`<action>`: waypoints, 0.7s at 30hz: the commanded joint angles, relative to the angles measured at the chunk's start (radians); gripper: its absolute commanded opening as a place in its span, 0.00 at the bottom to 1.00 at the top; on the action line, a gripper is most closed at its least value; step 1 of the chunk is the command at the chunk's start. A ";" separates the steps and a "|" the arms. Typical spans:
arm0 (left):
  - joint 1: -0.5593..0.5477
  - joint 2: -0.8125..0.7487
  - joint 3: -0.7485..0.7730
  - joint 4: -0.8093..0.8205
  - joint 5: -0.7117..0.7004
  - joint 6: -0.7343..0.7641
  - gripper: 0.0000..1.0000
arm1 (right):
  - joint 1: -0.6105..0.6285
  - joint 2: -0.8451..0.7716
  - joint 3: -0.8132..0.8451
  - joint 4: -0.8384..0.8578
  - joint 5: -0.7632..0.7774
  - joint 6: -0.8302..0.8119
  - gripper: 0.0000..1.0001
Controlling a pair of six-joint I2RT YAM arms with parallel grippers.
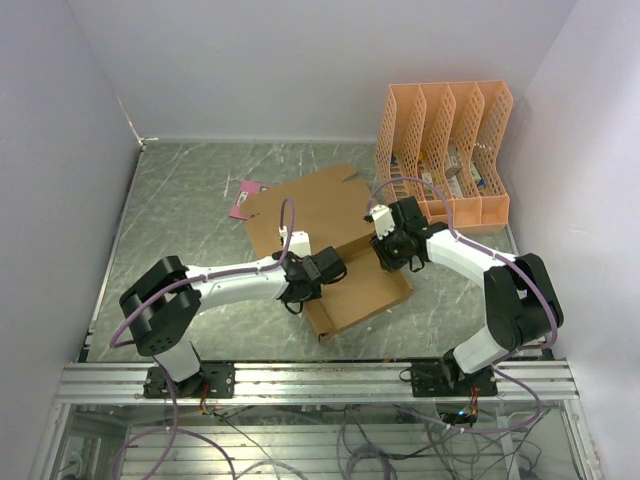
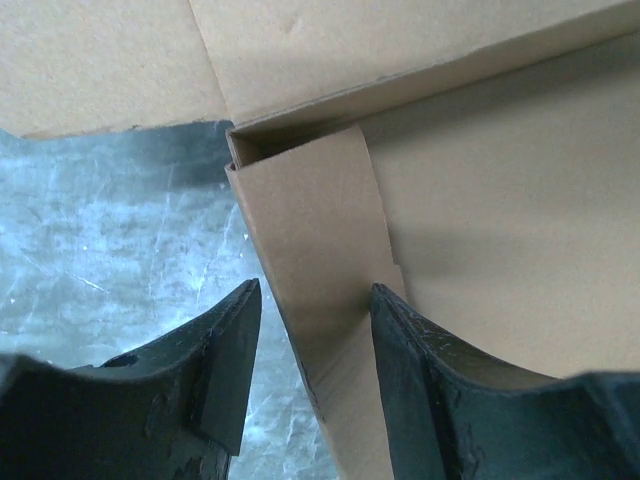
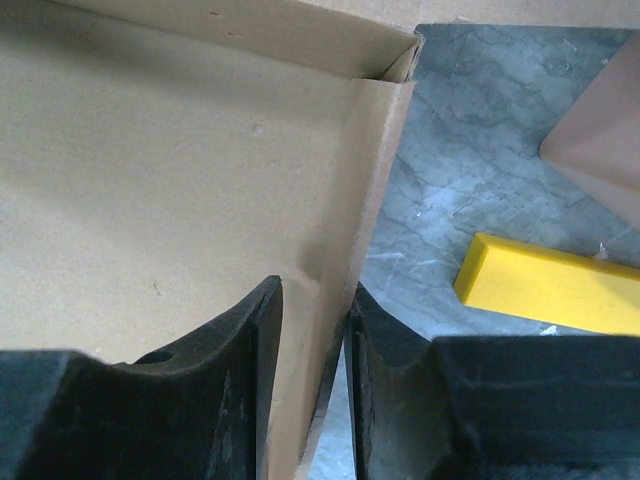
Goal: Fold the paper box
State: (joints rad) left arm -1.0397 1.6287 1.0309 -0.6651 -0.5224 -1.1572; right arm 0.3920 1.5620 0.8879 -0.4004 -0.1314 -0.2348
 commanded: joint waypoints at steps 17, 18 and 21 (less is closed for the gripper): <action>-0.073 0.127 -0.031 -0.107 0.008 -0.059 0.07 | 0.002 -0.028 -0.020 0.035 -0.008 0.015 0.30; -0.073 0.133 -0.028 -0.114 0.002 -0.054 0.07 | 0.002 -0.028 -0.020 0.035 -0.008 0.016 0.30; -0.073 0.146 -0.012 -0.120 -0.012 -0.031 0.07 | 0.002 -0.030 -0.018 0.035 -0.008 0.017 0.30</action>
State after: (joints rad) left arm -1.1080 1.7203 1.0168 -0.7147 -0.5175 -1.2304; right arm 0.3923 1.5593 0.8776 -0.3878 -0.1356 -0.2226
